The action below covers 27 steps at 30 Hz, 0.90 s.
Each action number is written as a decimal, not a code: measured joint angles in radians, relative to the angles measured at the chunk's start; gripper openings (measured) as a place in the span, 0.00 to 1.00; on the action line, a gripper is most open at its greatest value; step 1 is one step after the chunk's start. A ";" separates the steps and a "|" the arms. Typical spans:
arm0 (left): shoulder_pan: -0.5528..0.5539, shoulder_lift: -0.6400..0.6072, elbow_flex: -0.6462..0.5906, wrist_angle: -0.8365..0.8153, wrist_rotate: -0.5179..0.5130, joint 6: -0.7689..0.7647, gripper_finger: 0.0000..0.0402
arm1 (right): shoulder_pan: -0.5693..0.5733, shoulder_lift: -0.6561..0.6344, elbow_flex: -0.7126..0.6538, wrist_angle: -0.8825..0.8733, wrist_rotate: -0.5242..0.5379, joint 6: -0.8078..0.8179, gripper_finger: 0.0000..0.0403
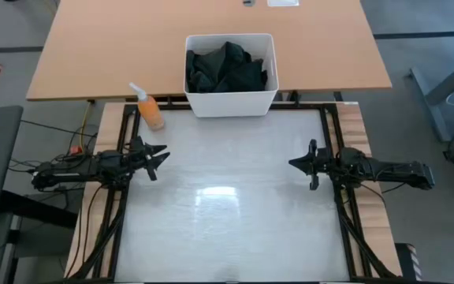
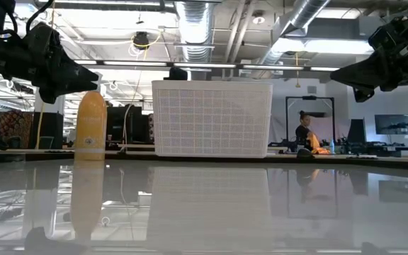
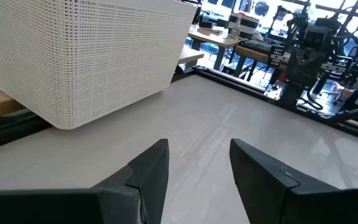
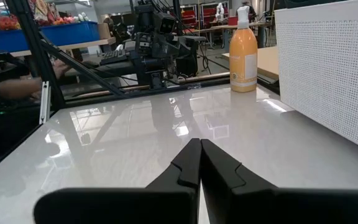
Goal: Fold laundry
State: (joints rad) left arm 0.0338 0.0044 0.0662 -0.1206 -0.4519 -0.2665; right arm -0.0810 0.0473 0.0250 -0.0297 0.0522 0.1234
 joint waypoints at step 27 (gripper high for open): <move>0.000 0.000 0.000 0.000 0.000 0.000 0.40 | 0.000 0.000 0.000 0.000 0.000 0.000 0.09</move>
State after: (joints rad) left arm 0.0337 0.0048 0.0662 -0.1207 -0.4519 -0.2662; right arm -0.0808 0.0475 0.0248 -0.0296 0.0522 0.1234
